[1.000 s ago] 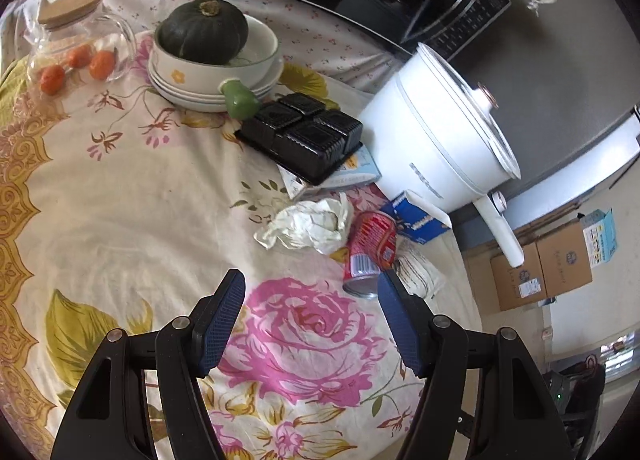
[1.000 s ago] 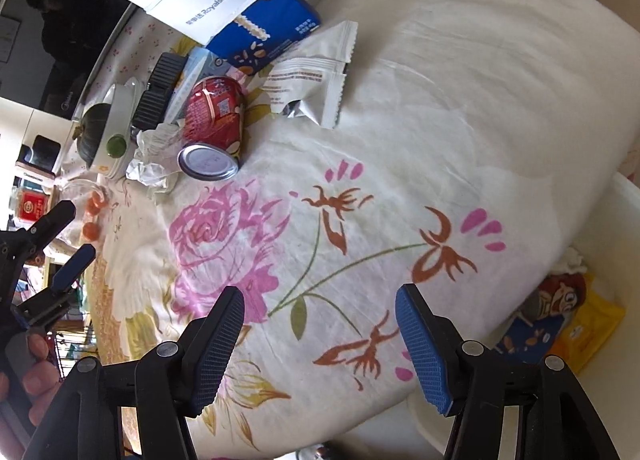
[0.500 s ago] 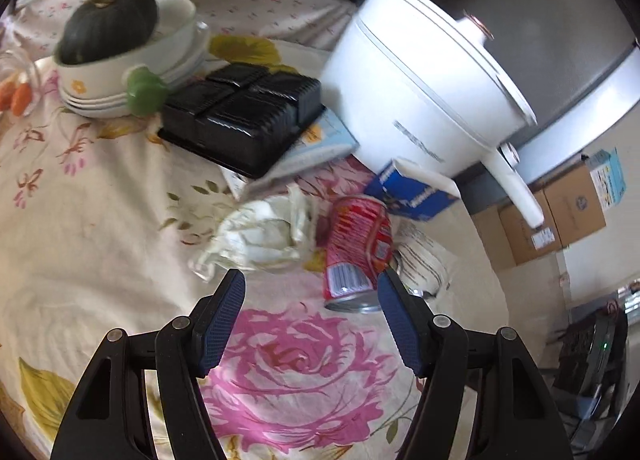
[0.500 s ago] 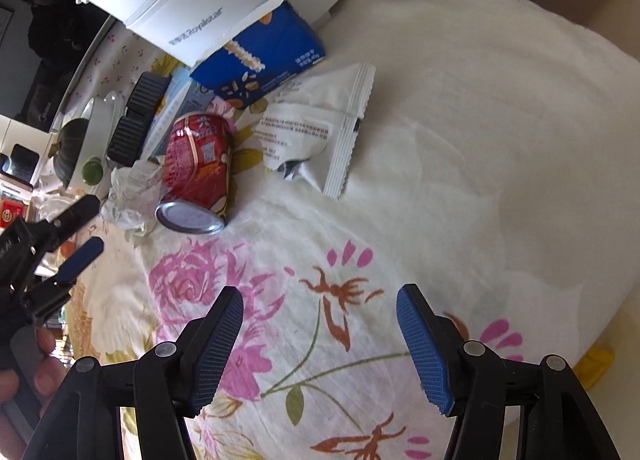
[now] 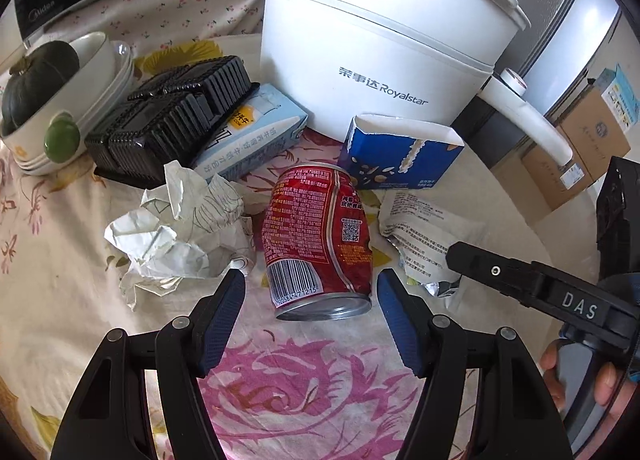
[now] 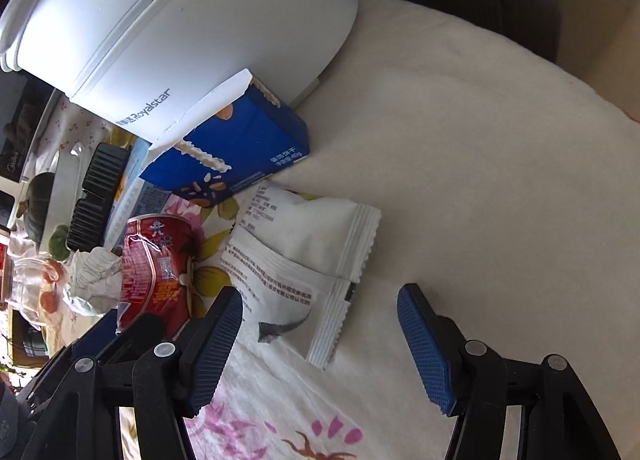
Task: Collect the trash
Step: 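Move both open tools back toward the remaining red can and white packet, then grasp the red can with the left tool while the right tool grasps the white packet, then carry the can and packet over the bin and open both tools to drop them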
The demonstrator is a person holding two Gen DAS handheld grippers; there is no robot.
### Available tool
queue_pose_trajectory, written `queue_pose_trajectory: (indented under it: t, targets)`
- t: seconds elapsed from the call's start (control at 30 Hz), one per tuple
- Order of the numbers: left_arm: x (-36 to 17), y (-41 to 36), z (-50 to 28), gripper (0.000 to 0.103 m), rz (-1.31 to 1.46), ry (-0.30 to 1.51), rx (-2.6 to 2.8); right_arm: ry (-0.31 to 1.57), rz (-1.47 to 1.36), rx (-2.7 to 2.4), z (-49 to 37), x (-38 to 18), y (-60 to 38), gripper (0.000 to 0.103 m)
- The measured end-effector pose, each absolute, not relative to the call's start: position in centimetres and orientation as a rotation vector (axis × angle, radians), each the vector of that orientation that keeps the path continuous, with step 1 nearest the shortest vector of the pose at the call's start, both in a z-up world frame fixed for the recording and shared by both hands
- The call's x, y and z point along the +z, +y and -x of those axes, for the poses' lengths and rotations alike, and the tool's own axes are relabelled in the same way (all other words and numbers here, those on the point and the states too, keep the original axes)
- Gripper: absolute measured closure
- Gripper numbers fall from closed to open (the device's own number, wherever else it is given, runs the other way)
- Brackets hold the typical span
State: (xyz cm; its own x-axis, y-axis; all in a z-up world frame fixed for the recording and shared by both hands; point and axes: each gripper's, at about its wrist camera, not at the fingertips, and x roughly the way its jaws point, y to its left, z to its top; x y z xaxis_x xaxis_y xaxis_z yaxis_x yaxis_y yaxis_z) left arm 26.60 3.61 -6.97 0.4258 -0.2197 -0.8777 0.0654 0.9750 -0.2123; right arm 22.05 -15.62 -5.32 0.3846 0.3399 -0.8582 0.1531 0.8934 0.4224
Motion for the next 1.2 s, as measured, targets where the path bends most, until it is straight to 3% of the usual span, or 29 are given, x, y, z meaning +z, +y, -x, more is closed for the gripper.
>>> queue_pose_trajectory:
  t: [0.4, 0.47, 0.5, 0.53, 0.7, 0.8, 1.2]
  targets:
    - [-8.1, 4.9, -27.7, 0.033, 0.304, 1.148, -0.215, 1.081, -0.274, 0.108, -22.4, -5.7, -12.2, 0.032]
    - [-8.5, 4.9, -27.8, 0.046, 0.304, 1.175, -0.237, 1.073, -0.246, 0.085, -21.8, -5.7, -12.3, 0.05]
    - [-8.6, 5.1, -27.8, 0.046, 0.329, 1.178, -0.244, 1.071, -0.264, 0.095, -21.5, -5.7, -12.5, 0.054]
    - [-8.7, 5.4, -27.8, 0.046, 0.36, 1.184, -0.245, 1.079, -0.316, 0.122, -21.2, -5.8, -12.8, 0.065]
    - [-8.2, 7.0, -27.5, 0.046, 0.442, 1.172, -0.246, 1.1, -0.464, 0.15, -19.1, -5.7, -13.6, 0.075]
    - [-7.5, 7.5, -26.9, 0.046, 0.486, 1.169, -0.259, 1.09, -0.502, 0.168, -18.0, -4.4, -14.1, 0.088]
    - [-3.9, 4.9, -19.6, 0.046, 0.507, 1.131, -0.479, 1.064, -0.558, 0.181, -12.5, 0.4, -17.8, 0.088]
